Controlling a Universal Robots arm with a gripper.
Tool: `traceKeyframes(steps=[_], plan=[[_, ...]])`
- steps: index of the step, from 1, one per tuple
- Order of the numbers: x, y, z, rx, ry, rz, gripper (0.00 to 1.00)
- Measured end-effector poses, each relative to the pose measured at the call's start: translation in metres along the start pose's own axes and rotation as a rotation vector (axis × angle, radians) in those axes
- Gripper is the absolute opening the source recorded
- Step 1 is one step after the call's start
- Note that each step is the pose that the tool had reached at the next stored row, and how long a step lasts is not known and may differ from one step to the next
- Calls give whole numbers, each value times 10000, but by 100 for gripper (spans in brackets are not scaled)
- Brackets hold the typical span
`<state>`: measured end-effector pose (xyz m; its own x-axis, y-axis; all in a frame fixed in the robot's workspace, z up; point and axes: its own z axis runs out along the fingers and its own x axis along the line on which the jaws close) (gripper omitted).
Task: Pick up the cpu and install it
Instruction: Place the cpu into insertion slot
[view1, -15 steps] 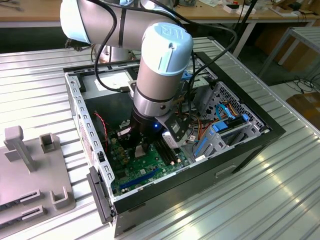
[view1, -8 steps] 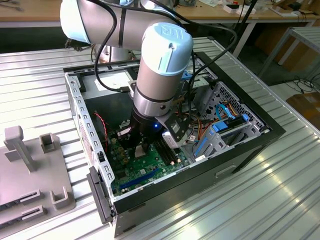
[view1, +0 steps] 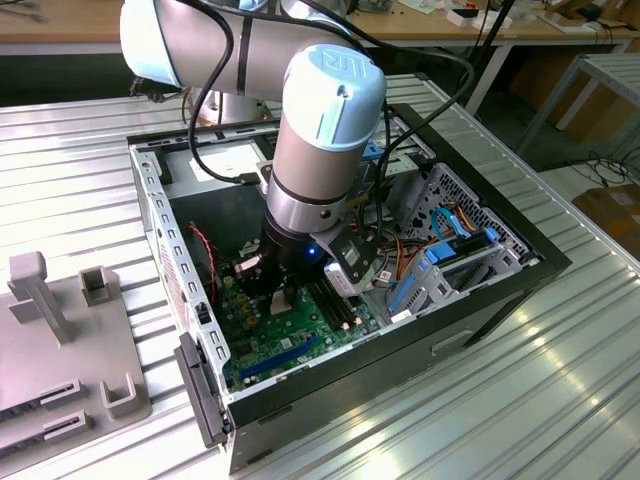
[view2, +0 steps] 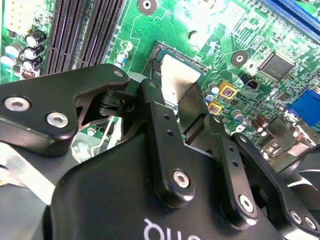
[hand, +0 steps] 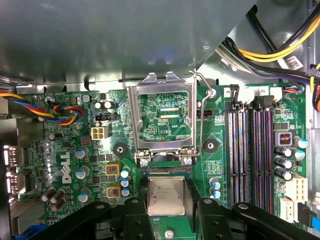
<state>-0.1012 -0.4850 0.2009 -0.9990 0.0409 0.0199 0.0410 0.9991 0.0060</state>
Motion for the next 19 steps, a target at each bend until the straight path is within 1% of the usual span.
traceKeyframes(steps=[4, 6, 8, 10, 14, 16, 19], plan=[[-1, 1, -7, -7, -6, -1, 39], [-1, 2, -21, -13, -6, -1, 39], [0, 0, -40, 0, -2, -2, 39], [0, 1, -57, -3, -1, -1, 39], [1, 0, -58, -14, 0, -28, 39], [1, 1, -58, -28, 1, -104, 39], [1, 0, -57, -26, 3, -207, 39]])
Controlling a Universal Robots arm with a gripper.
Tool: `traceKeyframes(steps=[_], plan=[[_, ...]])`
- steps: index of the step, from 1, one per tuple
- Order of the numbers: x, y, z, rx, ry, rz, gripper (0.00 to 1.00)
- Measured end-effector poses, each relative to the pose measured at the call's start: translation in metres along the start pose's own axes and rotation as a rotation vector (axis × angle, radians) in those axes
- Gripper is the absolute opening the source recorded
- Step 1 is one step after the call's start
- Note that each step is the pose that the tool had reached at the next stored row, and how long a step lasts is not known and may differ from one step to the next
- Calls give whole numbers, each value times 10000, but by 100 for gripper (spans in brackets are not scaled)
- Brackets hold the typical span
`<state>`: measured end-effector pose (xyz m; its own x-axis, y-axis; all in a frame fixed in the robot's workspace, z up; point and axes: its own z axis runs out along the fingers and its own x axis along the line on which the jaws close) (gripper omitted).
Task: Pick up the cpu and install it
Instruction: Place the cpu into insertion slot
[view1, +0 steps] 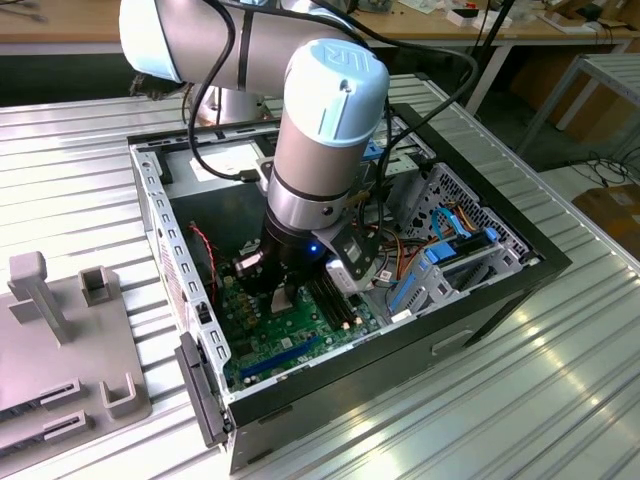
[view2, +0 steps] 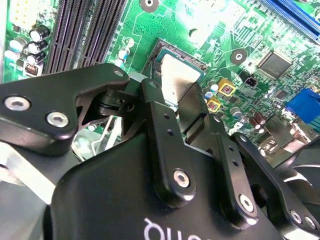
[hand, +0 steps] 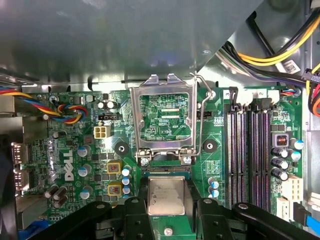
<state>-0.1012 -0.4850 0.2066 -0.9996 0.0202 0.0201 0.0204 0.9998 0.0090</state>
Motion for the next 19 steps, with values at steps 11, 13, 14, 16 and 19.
traceKeyframes(steps=[11, 13, 14, 16, 19], plan=[[-1, 0, 22, 1, 0, -40, 39], [-1, 0, 22, 0, 0, -47, 39], [-2, 0, 22, 1, 0, -51, 39], [-1, 0, 24, 2, 0, -69, 39], [-2, 0, 29, 1, -1, -79, 39]])
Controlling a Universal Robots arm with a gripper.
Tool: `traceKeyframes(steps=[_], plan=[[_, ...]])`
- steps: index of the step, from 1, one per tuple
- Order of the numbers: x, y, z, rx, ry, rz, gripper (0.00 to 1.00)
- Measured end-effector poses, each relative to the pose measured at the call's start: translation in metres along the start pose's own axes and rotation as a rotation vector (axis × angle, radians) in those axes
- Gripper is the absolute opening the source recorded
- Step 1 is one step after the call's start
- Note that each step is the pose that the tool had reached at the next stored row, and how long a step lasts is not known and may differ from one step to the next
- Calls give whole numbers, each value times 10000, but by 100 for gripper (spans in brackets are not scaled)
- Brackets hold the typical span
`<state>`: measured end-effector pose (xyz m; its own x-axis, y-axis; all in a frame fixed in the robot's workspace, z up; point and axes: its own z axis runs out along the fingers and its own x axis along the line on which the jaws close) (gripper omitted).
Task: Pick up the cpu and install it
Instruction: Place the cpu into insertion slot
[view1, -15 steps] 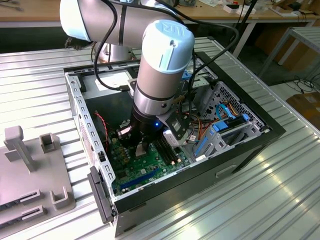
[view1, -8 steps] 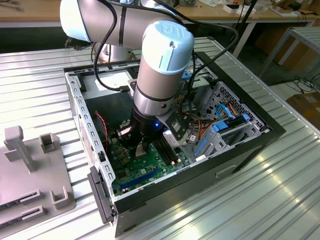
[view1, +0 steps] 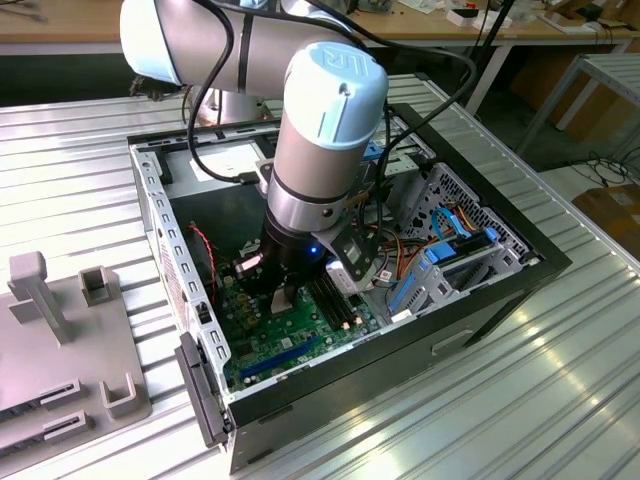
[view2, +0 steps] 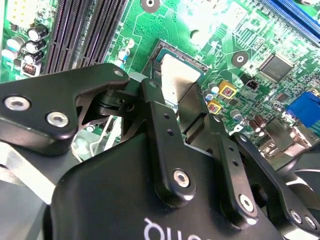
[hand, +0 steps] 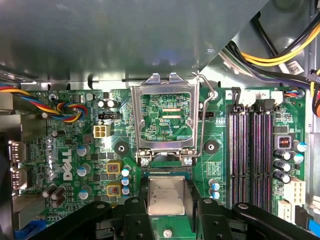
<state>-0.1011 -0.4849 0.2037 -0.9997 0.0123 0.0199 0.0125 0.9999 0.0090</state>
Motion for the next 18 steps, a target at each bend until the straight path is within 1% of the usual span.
traceKeyframes(steps=[8, 18], plan=[[0, 0, 15, 2, 1, -12, 39], [0, 0, 9, 2, 0, -106, 39]])
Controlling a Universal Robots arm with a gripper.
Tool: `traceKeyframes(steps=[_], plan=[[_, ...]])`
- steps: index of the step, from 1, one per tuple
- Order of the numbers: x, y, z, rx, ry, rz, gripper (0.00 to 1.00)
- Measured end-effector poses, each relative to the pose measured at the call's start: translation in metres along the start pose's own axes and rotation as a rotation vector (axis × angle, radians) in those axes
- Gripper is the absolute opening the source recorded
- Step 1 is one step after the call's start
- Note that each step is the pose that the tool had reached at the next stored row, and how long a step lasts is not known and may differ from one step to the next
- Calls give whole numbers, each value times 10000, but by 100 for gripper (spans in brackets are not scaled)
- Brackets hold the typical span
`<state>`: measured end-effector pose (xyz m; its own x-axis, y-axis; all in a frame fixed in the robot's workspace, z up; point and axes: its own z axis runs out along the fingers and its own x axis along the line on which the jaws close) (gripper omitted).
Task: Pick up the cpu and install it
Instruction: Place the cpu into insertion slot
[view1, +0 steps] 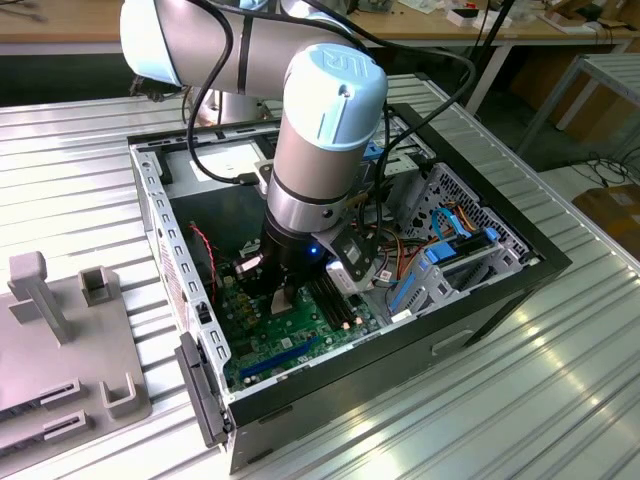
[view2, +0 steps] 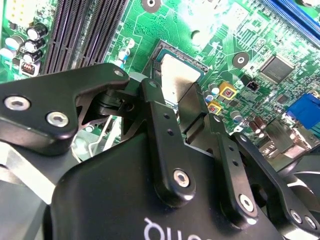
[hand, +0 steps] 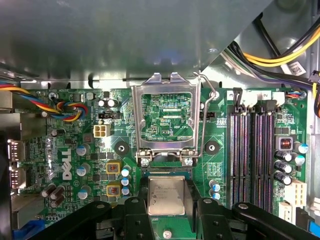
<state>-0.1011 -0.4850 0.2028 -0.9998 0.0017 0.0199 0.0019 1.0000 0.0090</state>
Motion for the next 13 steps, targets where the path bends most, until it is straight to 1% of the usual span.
traceKeyframes(steps=[3, 13], plan=[[0, 0, -1, 2, 2, -52, 39], [-11, 0, 0, 4, 3, -53, 39]])
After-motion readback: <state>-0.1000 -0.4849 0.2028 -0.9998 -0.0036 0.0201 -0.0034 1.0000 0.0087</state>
